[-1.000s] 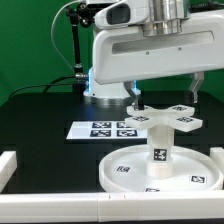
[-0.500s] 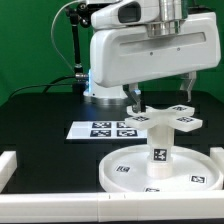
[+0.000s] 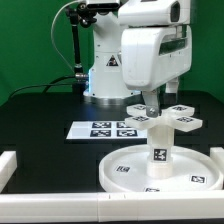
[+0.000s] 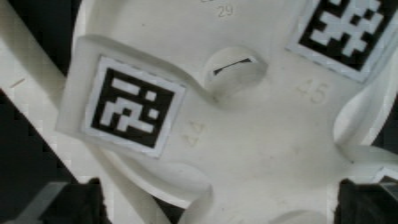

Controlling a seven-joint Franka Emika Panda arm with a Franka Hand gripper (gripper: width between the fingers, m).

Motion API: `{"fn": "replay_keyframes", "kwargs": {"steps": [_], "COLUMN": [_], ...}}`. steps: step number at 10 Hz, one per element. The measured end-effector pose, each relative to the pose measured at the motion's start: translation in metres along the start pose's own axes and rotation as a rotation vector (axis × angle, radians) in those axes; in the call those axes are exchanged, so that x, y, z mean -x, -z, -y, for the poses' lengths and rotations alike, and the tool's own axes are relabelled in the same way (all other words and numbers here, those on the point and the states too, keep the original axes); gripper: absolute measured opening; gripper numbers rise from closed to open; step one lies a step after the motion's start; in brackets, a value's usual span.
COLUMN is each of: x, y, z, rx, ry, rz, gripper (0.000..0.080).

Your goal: Assemble round table

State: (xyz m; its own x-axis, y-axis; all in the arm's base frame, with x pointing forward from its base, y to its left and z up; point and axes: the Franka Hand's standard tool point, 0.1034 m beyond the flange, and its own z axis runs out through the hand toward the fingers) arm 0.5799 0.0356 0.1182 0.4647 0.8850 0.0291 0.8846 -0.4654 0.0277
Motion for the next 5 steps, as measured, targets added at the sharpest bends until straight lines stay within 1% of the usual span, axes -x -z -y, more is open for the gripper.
{"fn": "replay_keyframes", "kwargs": {"steps": [3, 5], "x": [0.0034, -0.0012], "y": [0.0001, -0.0006], "z": [-0.0017, 0.0034], "rx": [0.008, 0.015], "ry": [0.179, 0.382], "rz": [0.015, 0.044], "gripper": [0.0649, 0.0649]}}
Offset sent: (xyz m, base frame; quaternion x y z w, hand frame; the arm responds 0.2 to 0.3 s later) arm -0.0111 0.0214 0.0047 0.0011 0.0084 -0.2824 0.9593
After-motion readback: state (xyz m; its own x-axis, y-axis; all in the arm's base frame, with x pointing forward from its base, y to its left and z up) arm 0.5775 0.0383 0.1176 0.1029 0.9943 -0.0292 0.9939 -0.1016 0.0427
